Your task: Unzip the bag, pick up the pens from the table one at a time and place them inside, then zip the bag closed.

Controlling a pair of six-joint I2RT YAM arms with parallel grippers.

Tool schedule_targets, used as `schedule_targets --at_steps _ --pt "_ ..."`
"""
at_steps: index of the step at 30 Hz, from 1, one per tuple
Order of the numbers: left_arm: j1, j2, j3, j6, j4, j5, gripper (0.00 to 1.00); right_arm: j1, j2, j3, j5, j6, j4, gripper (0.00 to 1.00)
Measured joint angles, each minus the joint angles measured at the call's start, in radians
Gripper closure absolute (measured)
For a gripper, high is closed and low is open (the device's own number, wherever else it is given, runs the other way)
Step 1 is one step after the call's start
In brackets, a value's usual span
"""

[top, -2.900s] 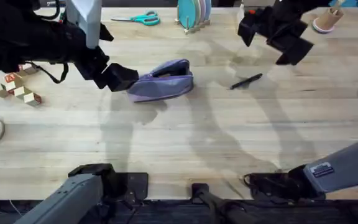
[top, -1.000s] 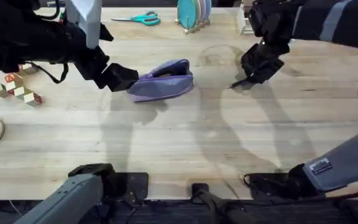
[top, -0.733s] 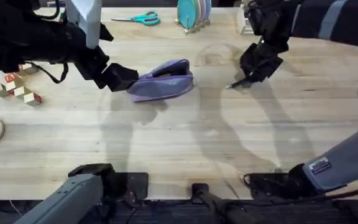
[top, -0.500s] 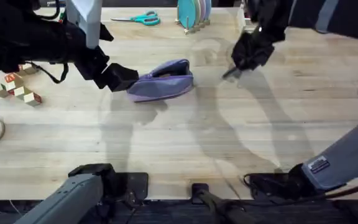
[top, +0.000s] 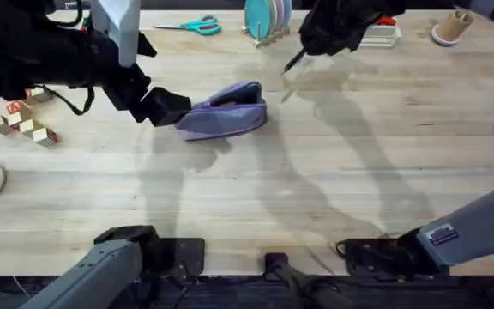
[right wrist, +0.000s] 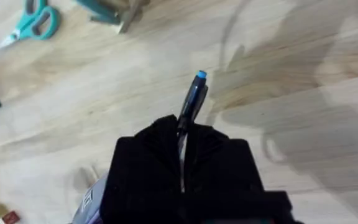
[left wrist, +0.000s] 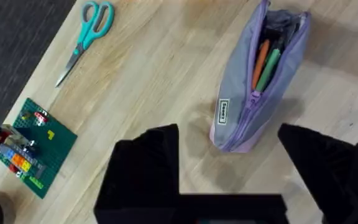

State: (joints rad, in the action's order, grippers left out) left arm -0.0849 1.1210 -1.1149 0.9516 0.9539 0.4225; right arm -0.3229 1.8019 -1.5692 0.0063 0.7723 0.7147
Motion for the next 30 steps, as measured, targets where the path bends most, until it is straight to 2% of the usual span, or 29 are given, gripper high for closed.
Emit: schedule_targets --at_steps 6,17,24,30 --pt "0.0 0.0 0.0 0.0 0.0 0.0 0.007 -0.053 0.0 0.0 -0.004 0.062 0.024 0.97" --pt "0.0 0.0 0.0 0.0 0.0 0.0 0.007 -0.171 0.0 0.0 -0.004 0.42 0.026 0.97" --pt "0.0 0.0 0.0 0.0 0.0 0.0 0.007 -0.223 0.0 0.0 0.029 0.488 0.07 0.968" --pt "0.0 0.0 0.0 0.0 0.0 0.0 0.007 -0.233 0.0 0.0 0.086 0.516 0.141 0.968"
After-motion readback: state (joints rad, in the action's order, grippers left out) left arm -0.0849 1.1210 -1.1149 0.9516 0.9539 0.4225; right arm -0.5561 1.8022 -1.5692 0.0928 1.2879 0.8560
